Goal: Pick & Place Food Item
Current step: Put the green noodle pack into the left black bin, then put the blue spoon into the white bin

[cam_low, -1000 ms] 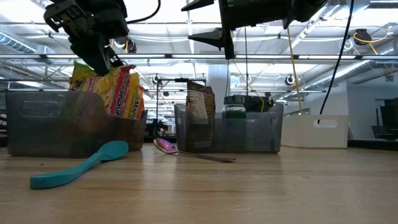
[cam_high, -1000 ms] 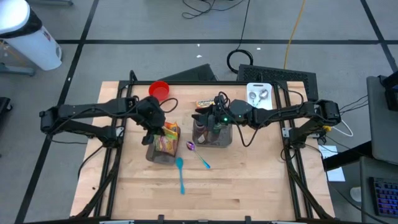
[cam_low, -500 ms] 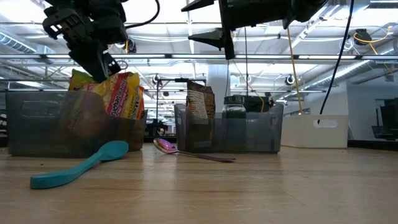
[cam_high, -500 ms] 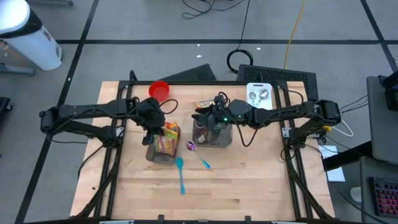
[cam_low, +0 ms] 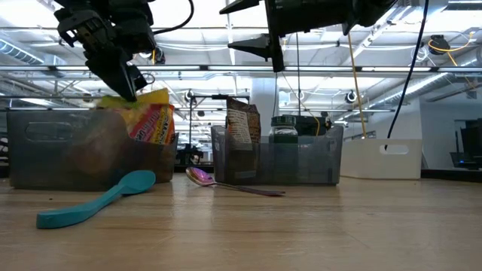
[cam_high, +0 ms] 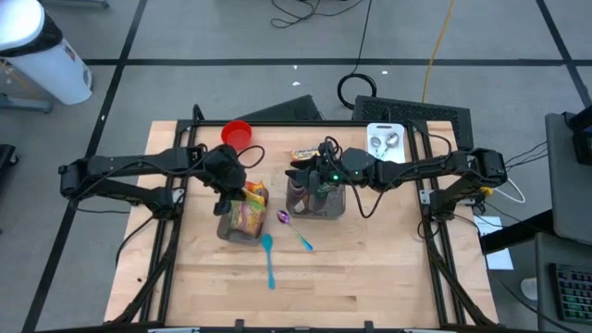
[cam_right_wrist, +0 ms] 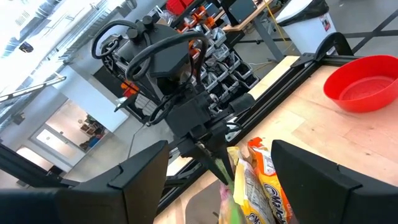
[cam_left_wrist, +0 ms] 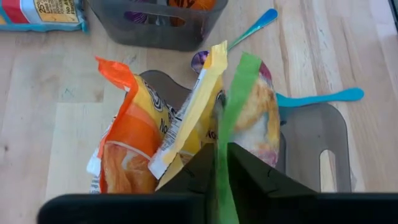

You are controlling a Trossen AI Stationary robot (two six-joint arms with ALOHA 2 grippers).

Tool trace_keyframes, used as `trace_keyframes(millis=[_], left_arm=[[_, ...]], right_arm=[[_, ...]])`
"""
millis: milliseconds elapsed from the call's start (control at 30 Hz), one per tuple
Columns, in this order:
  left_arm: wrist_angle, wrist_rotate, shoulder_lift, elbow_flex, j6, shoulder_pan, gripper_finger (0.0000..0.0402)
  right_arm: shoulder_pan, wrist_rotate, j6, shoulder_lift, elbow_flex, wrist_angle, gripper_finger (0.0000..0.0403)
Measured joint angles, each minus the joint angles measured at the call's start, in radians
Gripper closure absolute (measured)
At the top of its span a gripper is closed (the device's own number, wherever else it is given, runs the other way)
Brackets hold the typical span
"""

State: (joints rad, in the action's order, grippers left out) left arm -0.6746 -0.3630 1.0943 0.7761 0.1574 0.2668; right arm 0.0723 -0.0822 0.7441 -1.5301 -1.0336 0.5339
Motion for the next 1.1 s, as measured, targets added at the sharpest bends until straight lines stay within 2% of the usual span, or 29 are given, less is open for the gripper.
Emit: trace_keyframes(millis=[300,633,800,1100], left_arm=[[0.0,0.0,0.0,0.0,-0.003,0.0,0.0317],[0.064,0.0,-0.066,0.002,-0.023,0.012,0.0314],[0.1,0.0,-0.134,0.058,-0.077,0.036,0.0314],[0.113,-0.001,-0.197,0.23,-0.137,0.063,0.0314]], right_arm=[[0.0,0.0,0.0,0.0,0.0,0.0,0.0126],[0.008,-0.003,-0.004,0.0,0.0,-0.003,0.0126],[0.02,-0.004,-0.004,0.0,0.0,-0.003,0.0126],[0.042,-0.004,-0.019,0.0,0.0,-0.002,0.0126]])
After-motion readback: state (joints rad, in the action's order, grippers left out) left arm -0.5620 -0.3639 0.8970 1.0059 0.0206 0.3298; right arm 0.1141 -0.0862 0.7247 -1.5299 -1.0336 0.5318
